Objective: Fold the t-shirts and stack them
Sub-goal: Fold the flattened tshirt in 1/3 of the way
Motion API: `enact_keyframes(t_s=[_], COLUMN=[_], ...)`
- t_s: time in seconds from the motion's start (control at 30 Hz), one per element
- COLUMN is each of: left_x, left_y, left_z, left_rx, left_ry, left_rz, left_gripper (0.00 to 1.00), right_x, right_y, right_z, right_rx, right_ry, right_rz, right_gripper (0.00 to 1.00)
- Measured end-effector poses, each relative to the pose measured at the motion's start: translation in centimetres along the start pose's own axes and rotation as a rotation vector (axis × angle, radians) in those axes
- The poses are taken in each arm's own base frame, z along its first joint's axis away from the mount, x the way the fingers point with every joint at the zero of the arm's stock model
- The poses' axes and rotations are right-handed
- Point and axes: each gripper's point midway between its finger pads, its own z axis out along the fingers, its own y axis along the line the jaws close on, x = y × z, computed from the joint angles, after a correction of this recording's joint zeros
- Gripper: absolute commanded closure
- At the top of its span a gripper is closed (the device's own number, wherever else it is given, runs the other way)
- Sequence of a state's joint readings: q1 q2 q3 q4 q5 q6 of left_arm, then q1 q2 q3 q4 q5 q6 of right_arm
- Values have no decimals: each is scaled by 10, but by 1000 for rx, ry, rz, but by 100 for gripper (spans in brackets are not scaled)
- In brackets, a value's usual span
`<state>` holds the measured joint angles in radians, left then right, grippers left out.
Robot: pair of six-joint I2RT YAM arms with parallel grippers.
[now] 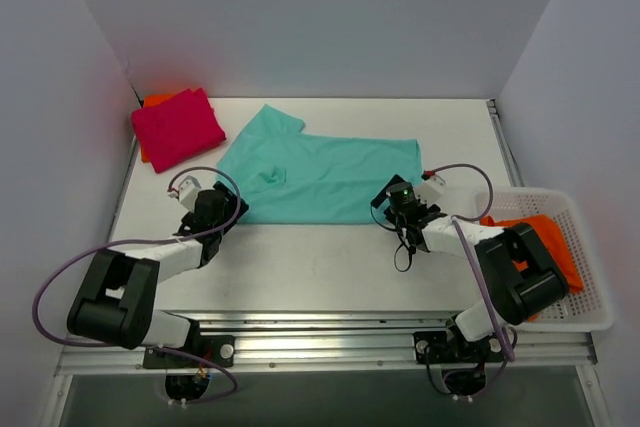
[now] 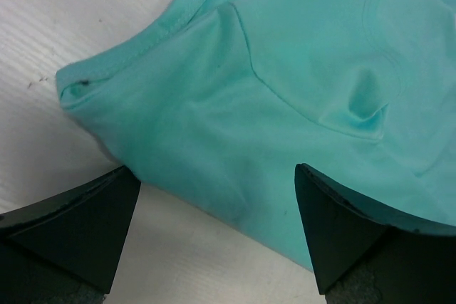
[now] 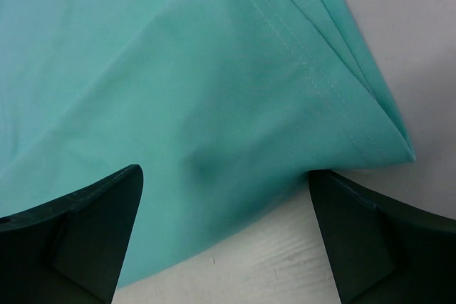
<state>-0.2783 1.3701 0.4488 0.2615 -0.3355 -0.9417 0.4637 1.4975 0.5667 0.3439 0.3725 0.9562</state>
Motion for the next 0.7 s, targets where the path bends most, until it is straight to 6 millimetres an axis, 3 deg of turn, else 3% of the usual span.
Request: enact_keyframes(t_s=[0.07,0.17,0.2,0.23,0.3,0.33,0.37,0.4,0.47,0.7], left_x=[-4,-8,-8,-8,-4,-1,0,2,2,4], left_y=[-5,-9,-10,-10,-5,-2,0,1,2,3], left_z=[8,18,21,23,26,27,27,27,27,23], left_rx=[7,9,7,5,-12,-22,-25,-31,-34,-36], left_ry=[-14,-23,-26,-26,-10,-4,2,8,11,22], left_rz=[-10,-19,-21,-22,-19,-14,-9,-6,-3,1], left_gripper=[2,21,32,53,73,89,95,97,98,98], right_x=[-6,-11,-13,-14,-14,-13,-12,-9,-1,1], right_y=[2,3,3,3,3,1,-1,-4,-14,-18], right_z=[6,11,12,12,13,13,13,13,14,10], right_rx=[-8,-16,-16,-19,-22,-23,-23,-21,-5,-16], right_ry=[-14,-27,-30,-31,-29,-27,-23,-15,16,26], right_rz=[17,30,32,34,34,34,34,29,34,46], right_gripper=[0,1,4,8,31,44,79,100,100,100])
